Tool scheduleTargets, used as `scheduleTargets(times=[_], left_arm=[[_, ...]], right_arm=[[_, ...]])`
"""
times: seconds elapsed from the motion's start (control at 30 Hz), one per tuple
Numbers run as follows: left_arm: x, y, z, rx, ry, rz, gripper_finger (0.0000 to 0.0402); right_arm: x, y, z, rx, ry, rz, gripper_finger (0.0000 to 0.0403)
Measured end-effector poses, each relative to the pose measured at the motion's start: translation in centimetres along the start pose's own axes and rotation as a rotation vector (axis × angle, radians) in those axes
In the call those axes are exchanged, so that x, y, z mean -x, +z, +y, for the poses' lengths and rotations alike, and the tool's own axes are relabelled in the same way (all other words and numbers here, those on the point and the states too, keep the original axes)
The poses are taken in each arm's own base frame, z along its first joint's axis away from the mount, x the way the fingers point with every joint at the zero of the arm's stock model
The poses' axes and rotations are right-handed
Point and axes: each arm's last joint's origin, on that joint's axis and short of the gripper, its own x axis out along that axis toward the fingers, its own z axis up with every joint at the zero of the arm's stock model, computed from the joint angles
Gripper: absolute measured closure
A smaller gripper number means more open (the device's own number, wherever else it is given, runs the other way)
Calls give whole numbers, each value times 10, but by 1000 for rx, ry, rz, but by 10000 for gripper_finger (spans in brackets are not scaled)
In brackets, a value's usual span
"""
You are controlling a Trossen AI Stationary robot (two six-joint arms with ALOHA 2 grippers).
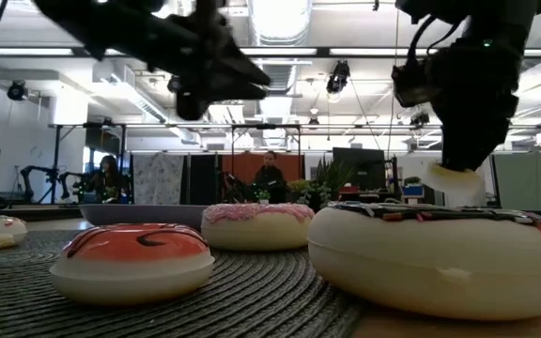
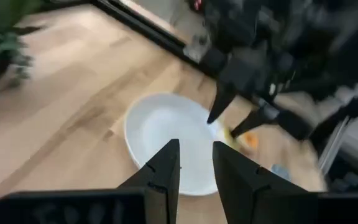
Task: Pick & Place donuts
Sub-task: Put the small yellow donut on the white plate, then put the small red donut on the white plate
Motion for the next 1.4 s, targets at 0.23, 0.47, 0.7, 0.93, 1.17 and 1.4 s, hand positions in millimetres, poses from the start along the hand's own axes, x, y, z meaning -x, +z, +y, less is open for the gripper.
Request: scheduleTargets(times=[0.23, 0.47, 0.7, 0.93, 1.17, 1.4], left_arm=[[-45, -12, -16, -120, 5, 76, 330], [-81, -9, -29, -139, -43, 2, 330], [-135, -11, -49, -101, -176, 54, 330], [-163, -21, -52, -105, -145, 134, 330], [-176, -39, -40, -58, -101, 196, 330], [-178, -47, -36, -52, -87, 237, 330]], right_arm=[[9, 5, -10, -186, 40, -22, 216], [19, 3, -34, -418, 144, -68, 216], [15, -3, -43, -495, 186, -100, 216], [14, -3, -43, -490, 193, -105, 216], [16, -7, -45, -436, 173, -53, 216], [16, -17, -51, -349, 107, 35, 215]])
